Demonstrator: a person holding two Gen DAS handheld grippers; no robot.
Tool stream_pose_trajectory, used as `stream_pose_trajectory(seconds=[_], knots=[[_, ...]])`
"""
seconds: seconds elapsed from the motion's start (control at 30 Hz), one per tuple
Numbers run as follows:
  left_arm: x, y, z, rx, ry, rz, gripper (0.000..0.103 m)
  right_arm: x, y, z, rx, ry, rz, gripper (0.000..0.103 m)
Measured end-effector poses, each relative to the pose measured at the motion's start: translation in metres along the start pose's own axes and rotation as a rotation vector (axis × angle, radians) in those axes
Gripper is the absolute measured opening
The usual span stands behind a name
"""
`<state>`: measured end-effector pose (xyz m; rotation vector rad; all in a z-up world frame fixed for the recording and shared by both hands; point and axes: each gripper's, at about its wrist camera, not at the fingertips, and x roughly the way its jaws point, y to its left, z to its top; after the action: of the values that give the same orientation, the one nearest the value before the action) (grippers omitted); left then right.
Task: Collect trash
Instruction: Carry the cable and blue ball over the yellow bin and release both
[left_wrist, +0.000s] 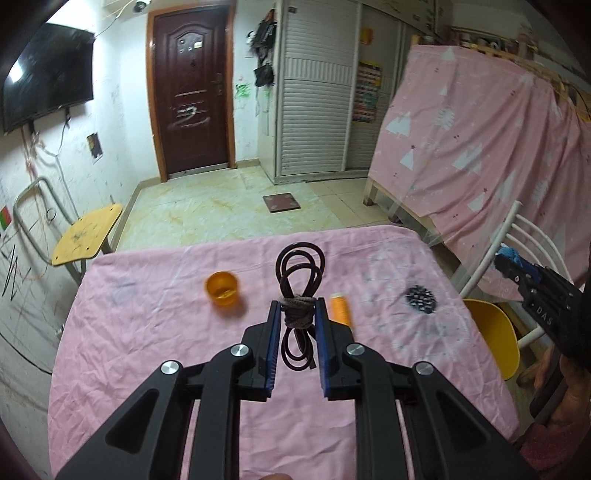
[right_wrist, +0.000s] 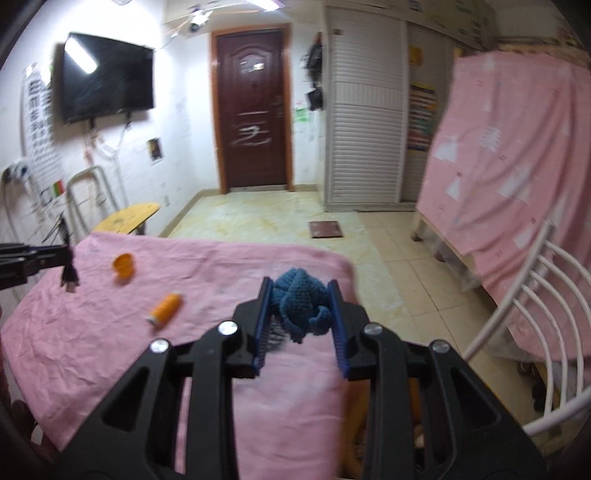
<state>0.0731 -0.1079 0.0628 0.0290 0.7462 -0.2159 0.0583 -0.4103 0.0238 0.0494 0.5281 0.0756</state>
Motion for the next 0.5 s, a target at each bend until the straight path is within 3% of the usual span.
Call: stream_pose_trajectory(seconds=[0.2,0.5], knots=[[0.012,-0.052,0.005,0.066,0.019,-0.023,0.011,-0.009,-0.051,-0.005,0.062,-0.012,-0.094,0.028],[0.014,-0.125,0.007,0.154,0.024,-0.093,0.011,-0.008,-0.094,-0.019,0.123,0.030,-0.140,0.029]])
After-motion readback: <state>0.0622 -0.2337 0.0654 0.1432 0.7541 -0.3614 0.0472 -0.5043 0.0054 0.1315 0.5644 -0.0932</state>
